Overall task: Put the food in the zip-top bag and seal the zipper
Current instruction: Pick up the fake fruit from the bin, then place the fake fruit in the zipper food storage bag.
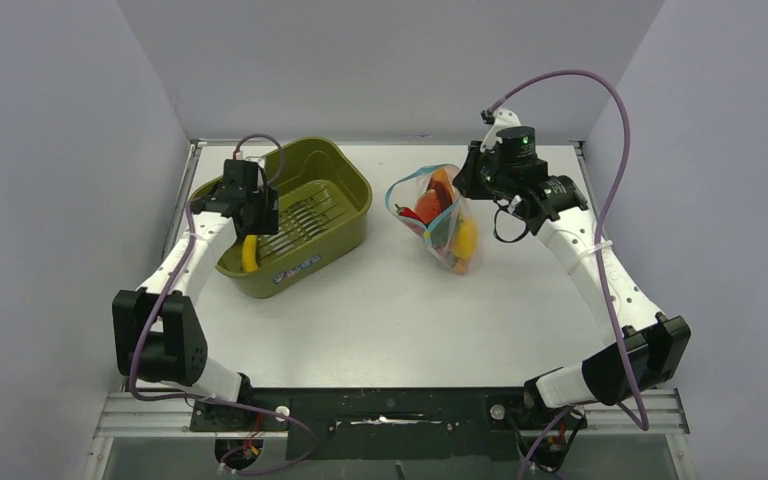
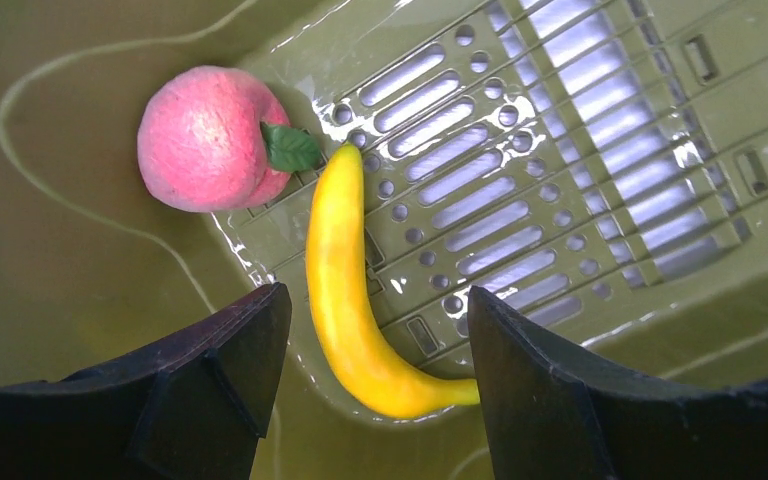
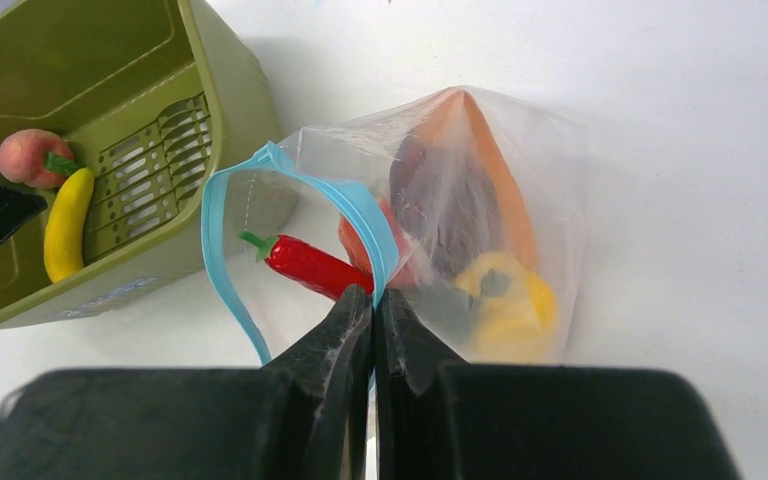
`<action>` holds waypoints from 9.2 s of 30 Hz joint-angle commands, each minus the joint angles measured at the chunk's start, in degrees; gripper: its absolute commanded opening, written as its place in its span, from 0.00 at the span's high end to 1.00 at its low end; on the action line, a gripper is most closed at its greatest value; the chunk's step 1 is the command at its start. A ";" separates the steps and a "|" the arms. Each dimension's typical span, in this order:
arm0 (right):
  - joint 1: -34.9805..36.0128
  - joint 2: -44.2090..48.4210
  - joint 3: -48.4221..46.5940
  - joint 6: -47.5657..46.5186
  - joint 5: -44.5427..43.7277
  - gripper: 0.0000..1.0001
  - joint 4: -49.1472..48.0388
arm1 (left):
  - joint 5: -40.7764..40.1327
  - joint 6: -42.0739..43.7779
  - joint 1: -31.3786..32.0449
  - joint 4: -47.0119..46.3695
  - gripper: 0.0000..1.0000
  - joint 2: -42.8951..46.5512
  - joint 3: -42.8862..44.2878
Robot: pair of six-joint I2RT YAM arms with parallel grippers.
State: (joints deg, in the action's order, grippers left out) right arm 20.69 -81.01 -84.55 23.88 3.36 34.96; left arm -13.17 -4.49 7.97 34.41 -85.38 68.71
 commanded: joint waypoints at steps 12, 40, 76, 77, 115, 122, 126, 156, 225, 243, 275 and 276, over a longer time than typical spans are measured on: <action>-2.17 9.12 3.88 -5.62 -2.73 1.00 -5.76 | 1.98 -9.39 -6.58 -1.25 0.42 -13.88 3.00; -2.99 7.59 2.73 -1.39 0.87 1.00 -5.37 | 3.89 -12.86 -5.80 -0.80 0.88 -10.40 6.47; -1.31 2.07 -0.23 12.46 8.12 1.00 -8.53 | 6.87 -15.19 20.04 -15.09 0.90 -2.59 26.18; -1.27 1.96 -0.56 12.69 8.27 1.00 -8.63 | 6.69 -15.24 21.40 -18.25 0.90 -1.69 24.50; -1.05 0.03 -4.13 17.27 10.09 1.00 -9.56 | -14.54 -19.72 37.36 -31.42 0.94 -11.12 25.35; -1.09 -0.64 -4.06 18.39 10.26 1.00 -9.90 | -6.34 -23.27 36.51 -39.63 0.61 -8.10 18.59; -1.27 -0.42 -4.08 18.42 9.93 1.00 -9.66 | 0.10 -24.45 35.46 -41.90 0.53 -4.98 15.76; -2.61 0.83 -3.93 17.41 14.26 1.00 -13.43 | 45.68 -33.19 17.98 -45.15 0.66 -4.68 11.68; -0.65 0.59 -5.24 16.33 14.73 1.00 -14.09 | 23.06 -17.66 27.13 -34.00 0.48 -2.80 12.50; 0.42 0.17 -5.62 16.25 16.19 1.00 -14.72 | 30.58 -20.25 25.06 -46.25 0.59 -10.73 13.51; 0.52 -1.08 -4.37 18.22 17.21 1.00 -18.94 | 27.62 -29.12 29.22 -49.19 0.88 -14.45 11.35; 0.48 -1.13 -4.43 18.14 16.81 1.00 -18.65 | 28.00 -29.15 29.11 -49.07 0.79 -14.23 11.67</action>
State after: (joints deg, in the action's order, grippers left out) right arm 20.67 -83.48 -86.91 41.06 18.55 23.35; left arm 15.29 -33.85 36.77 -13.93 -100.25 79.31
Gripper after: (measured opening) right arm 0.033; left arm 0.270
